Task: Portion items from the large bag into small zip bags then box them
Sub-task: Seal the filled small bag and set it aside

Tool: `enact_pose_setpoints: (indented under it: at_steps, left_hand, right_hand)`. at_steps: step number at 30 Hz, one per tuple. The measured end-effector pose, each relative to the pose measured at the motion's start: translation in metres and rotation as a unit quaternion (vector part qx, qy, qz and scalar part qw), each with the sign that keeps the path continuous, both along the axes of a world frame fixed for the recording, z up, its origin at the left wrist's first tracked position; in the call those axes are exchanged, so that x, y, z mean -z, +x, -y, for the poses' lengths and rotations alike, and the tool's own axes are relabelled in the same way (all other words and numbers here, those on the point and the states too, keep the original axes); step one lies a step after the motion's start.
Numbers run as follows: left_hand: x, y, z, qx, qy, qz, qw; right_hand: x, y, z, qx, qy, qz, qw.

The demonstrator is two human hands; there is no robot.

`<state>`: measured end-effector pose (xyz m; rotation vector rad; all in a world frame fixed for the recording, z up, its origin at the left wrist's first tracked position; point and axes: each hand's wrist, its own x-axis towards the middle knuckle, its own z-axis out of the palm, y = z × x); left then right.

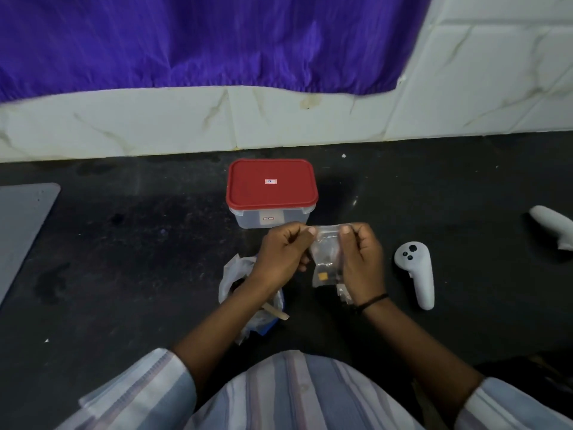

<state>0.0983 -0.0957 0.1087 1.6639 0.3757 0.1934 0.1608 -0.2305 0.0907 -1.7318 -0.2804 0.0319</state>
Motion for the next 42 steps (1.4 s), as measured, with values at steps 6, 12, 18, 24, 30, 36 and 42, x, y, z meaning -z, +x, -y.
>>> enact_pose_setpoints:
  at_steps: [6, 12, 18, 24, 30, 36, 42]
  left_hand:
    - [0.002, 0.037, 0.001, -0.046, 0.040, -0.056, 0.997]
    - [0.013, 0.029, -0.004, -0.009, 0.088, -0.075, 0.993]
    - [0.027, 0.016, -0.003, 0.062, 0.177, -0.092, 0.978]
    - [0.025, 0.019, 0.001, 0.096, 0.267, -0.091, 0.954]
    - [0.024, 0.032, 0.007, 0.146, 0.322, -0.102, 0.930]
    - [0.031, 0.045, 0.016, 0.194, 0.340, -0.143, 0.909]
    - [0.037, 0.050, 0.026, 0.240, 0.345, -0.186, 0.888]
  right_hand:
    - [0.025, 0.066, 0.017, 0.059, -0.090, -0.017, 0.994]
    - [0.037, 0.131, 0.027, 0.094, -0.194, -0.017, 0.976]
    - [0.057, 0.164, 0.022, 0.075, -0.296, -0.059, 0.950]
    - [0.054, 0.172, 0.007, 0.092, -0.431, -0.079, 0.894]
    - [0.045, 0.150, 0.017, 0.091, -0.487, 0.035, 0.868]
    - [0.043, 0.085, 0.047, -0.015, -0.425, 0.045, 0.904]
    - [0.059, 0.054, 0.059, -0.038, -0.373, 0.008, 0.927]
